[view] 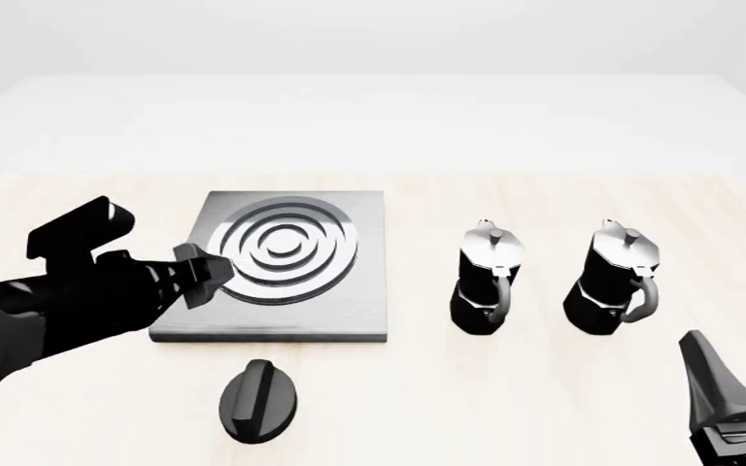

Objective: Turn off the stove.

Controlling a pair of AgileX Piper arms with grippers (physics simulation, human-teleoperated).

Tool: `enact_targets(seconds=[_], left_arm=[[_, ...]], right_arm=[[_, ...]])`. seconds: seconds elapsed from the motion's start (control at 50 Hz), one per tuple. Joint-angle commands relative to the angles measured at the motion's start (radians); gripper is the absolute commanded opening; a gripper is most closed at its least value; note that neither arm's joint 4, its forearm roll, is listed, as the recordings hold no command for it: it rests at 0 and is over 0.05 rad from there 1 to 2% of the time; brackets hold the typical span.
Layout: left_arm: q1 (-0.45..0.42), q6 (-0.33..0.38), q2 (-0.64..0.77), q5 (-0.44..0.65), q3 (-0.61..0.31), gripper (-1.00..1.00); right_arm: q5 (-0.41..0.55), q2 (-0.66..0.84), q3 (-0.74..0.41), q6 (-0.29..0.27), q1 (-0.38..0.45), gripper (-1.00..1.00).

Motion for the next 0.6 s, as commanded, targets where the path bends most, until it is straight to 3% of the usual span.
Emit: enact_targets(seconds=[0.02, 0.6], left_arm=[[0.043, 0.014, -0.142, 0.098, 0.004, 1.00], [0.086, -0.042, -0.448, 0.296, 0.047, 1.00]], right_arm=[[-0.004, -0.001, 0.000, -0.004, -0.001, 1.00], [-0.007, -0.002, 0.000, -0.018, 0.013, 1.00]])
